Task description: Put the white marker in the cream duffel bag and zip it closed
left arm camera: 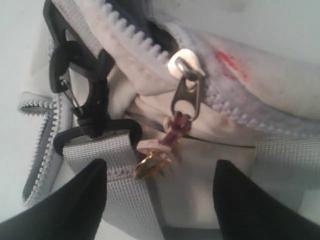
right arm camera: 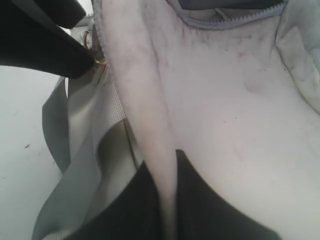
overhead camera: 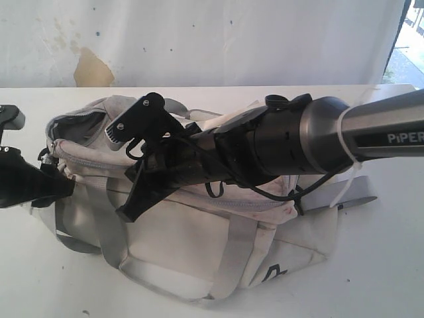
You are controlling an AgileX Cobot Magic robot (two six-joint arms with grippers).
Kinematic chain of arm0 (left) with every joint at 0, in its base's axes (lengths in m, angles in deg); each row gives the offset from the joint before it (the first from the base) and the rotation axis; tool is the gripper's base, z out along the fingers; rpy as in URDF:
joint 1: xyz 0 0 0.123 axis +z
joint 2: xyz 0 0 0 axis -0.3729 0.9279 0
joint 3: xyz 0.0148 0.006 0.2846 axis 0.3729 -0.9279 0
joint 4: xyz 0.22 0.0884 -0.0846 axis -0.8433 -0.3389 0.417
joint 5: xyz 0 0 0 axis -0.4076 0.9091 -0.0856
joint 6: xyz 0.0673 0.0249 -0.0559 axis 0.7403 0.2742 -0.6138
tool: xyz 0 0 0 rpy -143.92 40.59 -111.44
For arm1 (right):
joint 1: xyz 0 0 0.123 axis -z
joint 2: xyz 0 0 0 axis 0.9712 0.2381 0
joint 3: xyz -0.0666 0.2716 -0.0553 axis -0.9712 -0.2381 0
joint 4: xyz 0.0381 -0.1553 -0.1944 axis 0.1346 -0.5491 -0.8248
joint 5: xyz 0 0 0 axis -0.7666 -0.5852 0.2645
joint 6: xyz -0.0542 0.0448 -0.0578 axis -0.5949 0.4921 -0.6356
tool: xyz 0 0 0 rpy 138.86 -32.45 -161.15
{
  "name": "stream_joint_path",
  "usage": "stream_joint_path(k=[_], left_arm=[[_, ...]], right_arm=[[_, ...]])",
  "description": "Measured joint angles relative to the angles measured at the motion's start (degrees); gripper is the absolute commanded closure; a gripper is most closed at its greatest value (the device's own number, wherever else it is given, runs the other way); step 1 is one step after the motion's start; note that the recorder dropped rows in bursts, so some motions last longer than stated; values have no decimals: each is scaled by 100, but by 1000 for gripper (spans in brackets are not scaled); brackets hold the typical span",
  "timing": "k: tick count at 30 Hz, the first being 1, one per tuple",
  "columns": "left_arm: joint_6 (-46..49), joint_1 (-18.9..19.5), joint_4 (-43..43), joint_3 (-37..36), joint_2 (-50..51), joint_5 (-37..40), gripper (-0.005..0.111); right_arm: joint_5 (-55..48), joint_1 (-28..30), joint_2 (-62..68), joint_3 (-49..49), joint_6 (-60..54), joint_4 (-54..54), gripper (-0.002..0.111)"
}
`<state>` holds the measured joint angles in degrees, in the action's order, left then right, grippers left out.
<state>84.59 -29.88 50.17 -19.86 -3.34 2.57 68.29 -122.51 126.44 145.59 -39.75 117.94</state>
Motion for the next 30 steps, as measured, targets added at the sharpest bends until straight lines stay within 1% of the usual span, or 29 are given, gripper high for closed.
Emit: stream_joint_path(k=[4, 6, 10, 12, 14, 19, 23, 26, 29, 30], left_arm=[[716, 0, 754, 102, 171, -13, 47], [1070, 0, 1052, 198, 192, 15, 47], [1554, 0, 1308, 234, 192, -110, 47], [1636, 0, 1347, 242, 235, -174, 51], [1674, 0, 1379, 254, 329, -198, 61], [1707, 0, 1472, 343, 581, -95, 105], [1718, 0, 1447, 352, 594, 51, 106], [1690, 0, 1204, 352, 388, 238, 106], [1153, 0, 487, 378, 50, 618, 106], [833, 0, 94, 403, -60, 810, 106]], right_arm=[[0, 0, 0, 0, 0, 0, 108], [0, 0, 0, 0, 0, 0, 108], [0, 0, 0, 0, 0, 0, 108], [0, 0, 0, 0, 0, 0, 108], [0, 0, 0, 0, 0, 0, 108], [-21, 0, 0, 0, 0, 0, 108], [-30, 0, 0, 0, 0, 0, 108], [22, 0, 0, 0, 0, 0, 108], [164, 0, 0, -12, 0, 0, 108], [257, 0, 0, -45, 0, 0, 108]])
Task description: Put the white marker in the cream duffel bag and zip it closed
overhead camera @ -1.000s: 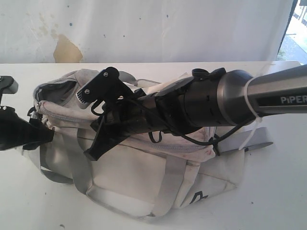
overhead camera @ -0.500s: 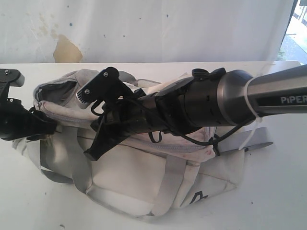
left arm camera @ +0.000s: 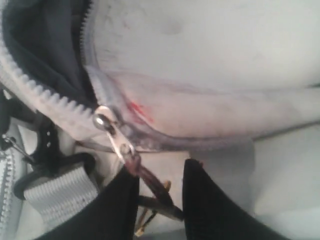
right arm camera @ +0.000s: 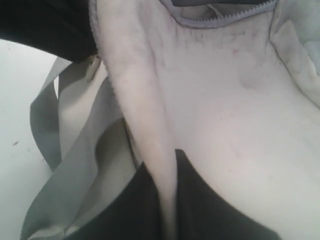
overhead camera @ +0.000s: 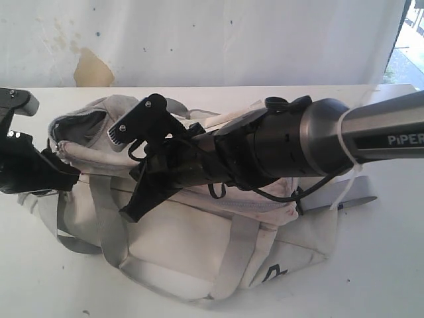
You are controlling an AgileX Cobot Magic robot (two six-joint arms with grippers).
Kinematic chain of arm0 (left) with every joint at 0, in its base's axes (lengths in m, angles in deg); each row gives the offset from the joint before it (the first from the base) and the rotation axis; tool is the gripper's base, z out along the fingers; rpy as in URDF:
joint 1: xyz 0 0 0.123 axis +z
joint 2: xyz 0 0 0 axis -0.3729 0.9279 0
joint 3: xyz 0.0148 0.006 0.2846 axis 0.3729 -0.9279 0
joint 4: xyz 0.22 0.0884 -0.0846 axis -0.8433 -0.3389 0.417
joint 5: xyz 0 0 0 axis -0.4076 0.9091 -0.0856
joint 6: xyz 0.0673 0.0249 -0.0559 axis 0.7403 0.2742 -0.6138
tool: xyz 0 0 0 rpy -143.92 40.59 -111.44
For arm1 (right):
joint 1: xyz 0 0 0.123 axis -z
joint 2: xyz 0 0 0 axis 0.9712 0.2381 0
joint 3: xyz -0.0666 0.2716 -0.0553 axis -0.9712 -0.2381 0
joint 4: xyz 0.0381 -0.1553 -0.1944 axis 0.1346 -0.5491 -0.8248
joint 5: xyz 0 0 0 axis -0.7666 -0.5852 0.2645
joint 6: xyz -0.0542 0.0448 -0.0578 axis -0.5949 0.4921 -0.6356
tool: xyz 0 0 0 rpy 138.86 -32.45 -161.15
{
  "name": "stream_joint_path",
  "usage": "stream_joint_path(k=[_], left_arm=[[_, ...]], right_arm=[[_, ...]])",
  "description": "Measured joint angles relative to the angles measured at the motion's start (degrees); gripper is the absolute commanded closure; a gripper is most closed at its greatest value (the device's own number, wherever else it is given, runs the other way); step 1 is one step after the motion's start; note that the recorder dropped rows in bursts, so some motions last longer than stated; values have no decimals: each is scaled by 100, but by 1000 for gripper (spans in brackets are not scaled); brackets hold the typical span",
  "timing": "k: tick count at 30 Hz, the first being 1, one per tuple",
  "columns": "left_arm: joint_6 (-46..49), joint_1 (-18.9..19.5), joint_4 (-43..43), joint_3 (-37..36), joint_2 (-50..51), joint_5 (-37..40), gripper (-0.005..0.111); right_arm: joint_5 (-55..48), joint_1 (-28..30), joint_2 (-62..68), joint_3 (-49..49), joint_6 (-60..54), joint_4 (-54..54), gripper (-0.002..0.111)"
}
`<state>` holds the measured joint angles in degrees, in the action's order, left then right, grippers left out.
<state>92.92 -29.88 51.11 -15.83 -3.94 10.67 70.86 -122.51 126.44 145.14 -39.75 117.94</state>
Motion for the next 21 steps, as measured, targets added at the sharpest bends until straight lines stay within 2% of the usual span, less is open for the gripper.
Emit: stream_joint_path(k=[6, 10, 12, 16, 21], left_arm=[[-2114, 0, -2436, 576, -226, 1683, 107], [-2528, 0, -2862, 1209, -226, 3089, 107], [-2589, 0, -2905, 1497, -226, 3448, 107], [-2738, 0, -2970, 1997, -226, 3511, 107], [-3095, 0, -2983, 2357, -216, 2967, 107]], right_arm=[[472, 0, 8, -142, 0, 0, 108], [535, 0, 8, -247, 0, 0, 108], [535, 0, 8, -312, -11, 0, 108], [535, 0, 8, -474, -164, 0, 108], [271, 0, 8, -662, -824, 0, 108]])
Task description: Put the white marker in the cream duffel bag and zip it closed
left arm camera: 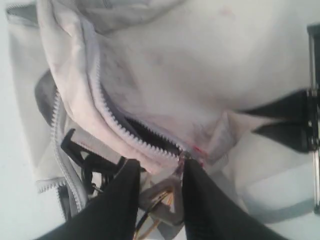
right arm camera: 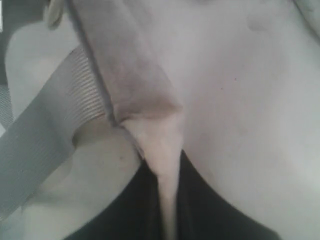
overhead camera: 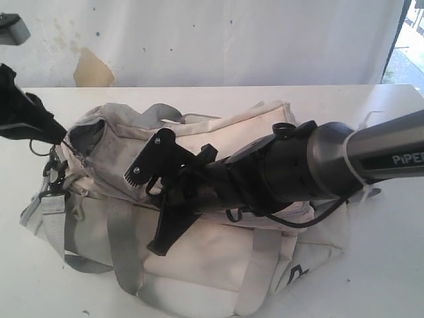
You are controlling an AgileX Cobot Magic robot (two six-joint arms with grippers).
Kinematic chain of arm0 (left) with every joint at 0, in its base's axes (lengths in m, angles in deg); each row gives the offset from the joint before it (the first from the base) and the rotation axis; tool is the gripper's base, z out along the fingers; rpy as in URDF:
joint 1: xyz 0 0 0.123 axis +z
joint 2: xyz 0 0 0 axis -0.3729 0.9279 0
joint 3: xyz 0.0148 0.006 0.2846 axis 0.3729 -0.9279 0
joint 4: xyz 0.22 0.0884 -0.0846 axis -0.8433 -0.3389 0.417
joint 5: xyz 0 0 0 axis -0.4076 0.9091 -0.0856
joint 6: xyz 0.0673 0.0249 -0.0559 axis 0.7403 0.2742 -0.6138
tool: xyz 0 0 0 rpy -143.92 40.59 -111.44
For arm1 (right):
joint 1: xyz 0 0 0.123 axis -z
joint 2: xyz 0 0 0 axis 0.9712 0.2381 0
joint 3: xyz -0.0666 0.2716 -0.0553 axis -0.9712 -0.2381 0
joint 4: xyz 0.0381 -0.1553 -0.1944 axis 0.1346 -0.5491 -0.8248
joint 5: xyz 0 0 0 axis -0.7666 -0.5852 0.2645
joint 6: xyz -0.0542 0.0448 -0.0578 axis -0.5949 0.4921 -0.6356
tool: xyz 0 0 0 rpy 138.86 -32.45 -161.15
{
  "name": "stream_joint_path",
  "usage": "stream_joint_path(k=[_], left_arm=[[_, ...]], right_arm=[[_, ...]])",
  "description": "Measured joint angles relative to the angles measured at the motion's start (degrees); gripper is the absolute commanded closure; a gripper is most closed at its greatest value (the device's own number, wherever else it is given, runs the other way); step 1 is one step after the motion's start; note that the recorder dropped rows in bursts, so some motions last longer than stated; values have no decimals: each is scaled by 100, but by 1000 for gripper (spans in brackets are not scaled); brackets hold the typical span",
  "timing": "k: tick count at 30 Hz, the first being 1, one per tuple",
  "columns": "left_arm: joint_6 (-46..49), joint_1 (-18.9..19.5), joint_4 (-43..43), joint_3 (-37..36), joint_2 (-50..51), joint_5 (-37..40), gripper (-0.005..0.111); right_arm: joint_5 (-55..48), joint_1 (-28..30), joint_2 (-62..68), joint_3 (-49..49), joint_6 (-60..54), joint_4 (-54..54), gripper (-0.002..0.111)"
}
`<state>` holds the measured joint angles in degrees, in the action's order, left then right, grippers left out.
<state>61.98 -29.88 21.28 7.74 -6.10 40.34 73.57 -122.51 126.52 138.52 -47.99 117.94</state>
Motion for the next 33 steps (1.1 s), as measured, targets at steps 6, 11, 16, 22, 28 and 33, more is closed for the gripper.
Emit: stream_joint_path(k=[6, 11, 16, 22, 28, 33], left_arm=[[-383, 0, -12, 63, 270, -378, 107], [-514, 0, -24, 77, 537, -719, 107], [-588, -21, 2, 77, 571, -1182, 107], [-463, -43, 440, 77, 575, -1258, 107], [580, -43, 1217, 77, 575, -991, 107], [802, -21, 1358, 77, 575, -866, 107]], right_arm=[[-358, 0, 0, -22, -590, 0, 108], [-482, 0, 0, -81, -721, -177, 108], [-556, 0, -25, -228, -732, -390, 108], [-601, 0, -49, -280, -732, -427, 108], [-613, 0, -28, -190, -600, -7, 86], [-613, 0, -17, 3, 116, 132, 55]])
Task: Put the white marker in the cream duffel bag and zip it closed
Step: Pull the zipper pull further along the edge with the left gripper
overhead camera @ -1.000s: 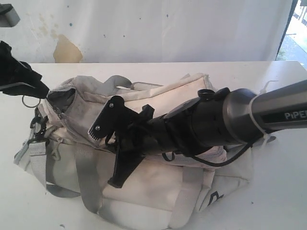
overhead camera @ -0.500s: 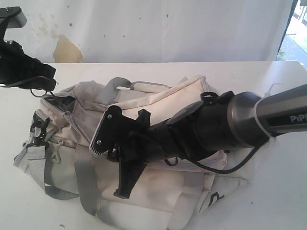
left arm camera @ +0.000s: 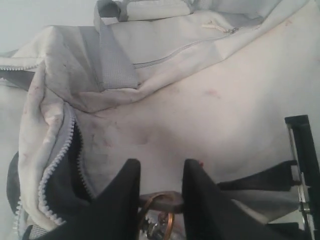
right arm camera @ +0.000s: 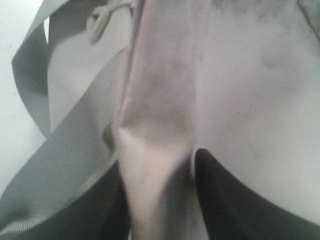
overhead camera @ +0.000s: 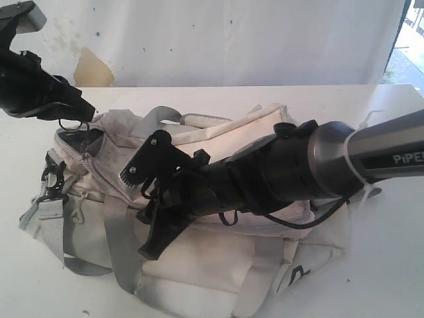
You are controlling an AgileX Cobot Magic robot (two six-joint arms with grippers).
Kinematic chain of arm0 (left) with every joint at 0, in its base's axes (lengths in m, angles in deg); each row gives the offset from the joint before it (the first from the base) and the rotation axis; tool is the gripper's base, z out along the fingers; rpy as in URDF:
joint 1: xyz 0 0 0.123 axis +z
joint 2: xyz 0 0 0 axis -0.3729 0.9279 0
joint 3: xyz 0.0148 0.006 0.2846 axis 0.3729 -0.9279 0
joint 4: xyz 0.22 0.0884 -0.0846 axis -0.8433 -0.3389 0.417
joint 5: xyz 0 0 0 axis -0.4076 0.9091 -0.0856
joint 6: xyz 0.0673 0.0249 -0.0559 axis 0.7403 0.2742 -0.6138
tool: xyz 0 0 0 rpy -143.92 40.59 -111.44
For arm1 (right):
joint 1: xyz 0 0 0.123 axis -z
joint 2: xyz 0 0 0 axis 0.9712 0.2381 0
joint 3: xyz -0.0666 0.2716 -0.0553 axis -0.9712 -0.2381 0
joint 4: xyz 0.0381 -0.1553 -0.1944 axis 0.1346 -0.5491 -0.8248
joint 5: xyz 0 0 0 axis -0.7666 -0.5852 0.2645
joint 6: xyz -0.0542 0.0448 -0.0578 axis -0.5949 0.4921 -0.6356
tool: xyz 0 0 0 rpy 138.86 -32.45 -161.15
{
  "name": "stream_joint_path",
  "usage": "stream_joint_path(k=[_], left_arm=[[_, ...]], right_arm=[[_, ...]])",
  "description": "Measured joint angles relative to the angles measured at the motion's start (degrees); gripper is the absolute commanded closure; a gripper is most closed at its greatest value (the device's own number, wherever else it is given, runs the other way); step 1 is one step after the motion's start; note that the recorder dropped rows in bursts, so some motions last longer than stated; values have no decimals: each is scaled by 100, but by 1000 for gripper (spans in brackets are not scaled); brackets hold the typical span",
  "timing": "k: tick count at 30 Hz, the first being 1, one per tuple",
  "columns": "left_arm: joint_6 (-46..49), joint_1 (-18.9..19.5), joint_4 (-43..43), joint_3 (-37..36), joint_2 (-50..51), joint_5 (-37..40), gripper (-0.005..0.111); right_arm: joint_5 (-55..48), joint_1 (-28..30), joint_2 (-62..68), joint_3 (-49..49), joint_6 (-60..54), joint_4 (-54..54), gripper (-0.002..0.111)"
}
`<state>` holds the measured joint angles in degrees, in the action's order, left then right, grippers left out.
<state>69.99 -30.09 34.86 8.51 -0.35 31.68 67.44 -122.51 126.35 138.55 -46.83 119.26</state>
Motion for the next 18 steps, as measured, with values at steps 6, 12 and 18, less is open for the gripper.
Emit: stream_joint_path(k=[6, 12, 18], left_arm=[[-1013, 9, 257, 0, 0, -128, 107], [-2022, 9, 281, 4, 0, -346, 107], [-2703, 9, 290, 4, 0, -360, 107]], right_arm=[[0, 0, -83, 98, 335, 11, 54], [23, 0, -372, 98, 376, 11, 54], [101, 0, -575, 98, 376, 131, 54]])
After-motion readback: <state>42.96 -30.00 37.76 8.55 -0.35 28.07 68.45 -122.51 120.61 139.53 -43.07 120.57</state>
